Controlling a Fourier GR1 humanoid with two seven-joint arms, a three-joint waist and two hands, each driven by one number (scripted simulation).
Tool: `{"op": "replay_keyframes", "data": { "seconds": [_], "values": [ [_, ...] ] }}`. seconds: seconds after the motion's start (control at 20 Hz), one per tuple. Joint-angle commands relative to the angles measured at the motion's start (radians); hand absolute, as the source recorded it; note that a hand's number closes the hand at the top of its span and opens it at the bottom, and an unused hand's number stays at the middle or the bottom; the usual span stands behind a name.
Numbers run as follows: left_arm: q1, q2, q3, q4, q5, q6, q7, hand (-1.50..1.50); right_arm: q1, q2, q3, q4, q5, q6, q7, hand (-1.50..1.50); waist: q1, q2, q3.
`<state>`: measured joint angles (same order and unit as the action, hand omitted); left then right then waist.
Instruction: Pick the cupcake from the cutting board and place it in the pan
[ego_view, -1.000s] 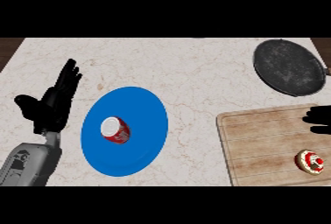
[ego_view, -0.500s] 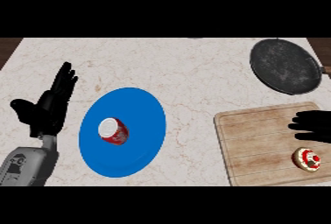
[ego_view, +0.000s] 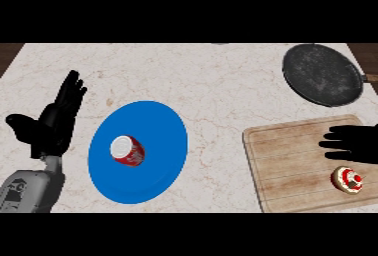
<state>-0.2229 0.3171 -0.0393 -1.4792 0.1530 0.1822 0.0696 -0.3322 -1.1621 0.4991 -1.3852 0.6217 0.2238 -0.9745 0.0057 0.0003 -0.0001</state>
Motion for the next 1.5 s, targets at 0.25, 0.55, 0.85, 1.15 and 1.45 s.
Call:
{"op": "replay_keyframes", "data": {
  "seconds": [0.25, 0.55, 0.85, 1.15, 1.45],
  "values": [
    [-0.001, -0.035, 0.005, 0.003, -0.042, -0.008, 0.005, 0.00, 0.059, 0.071, -0.030, 0.002, 0.105, 0.026, -0.060, -1.50, -0.006, -0.001, 0.000],
    [0.037, -0.066, 0.025, 0.044, -0.037, -0.040, -0.067, 0.00, 0.053, 0.173, -0.008, 0.051, 0.231, -0.010, -0.021, -1.50, -0.002, 0.000, 0.000],
    [-0.047, -0.070, 0.055, 0.082, -0.065, -0.019, -0.031, 0.00, 0.057, 0.233, 0.011, 0.039, 0.334, 0.017, 0.030, -1.50, -0.003, 0.001, 0.000],
    [-0.022, -0.038, 0.065, 0.011, -0.062, -0.044, 0.029, 0.00, 0.064, 0.216, 0.035, 0.071, 0.357, -0.056, -0.131, 1.50, 0.000, 0.000, 0.001],
    [-0.038, -0.092, 0.047, 0.072, -0.115, -0.016, -0.025, 0.00, 0.043, 0.220, -0.014, 0.097, 0.363, -0.073, -0.179, 1.50, -0.007, 0.001, 0.000]
  ]
}}
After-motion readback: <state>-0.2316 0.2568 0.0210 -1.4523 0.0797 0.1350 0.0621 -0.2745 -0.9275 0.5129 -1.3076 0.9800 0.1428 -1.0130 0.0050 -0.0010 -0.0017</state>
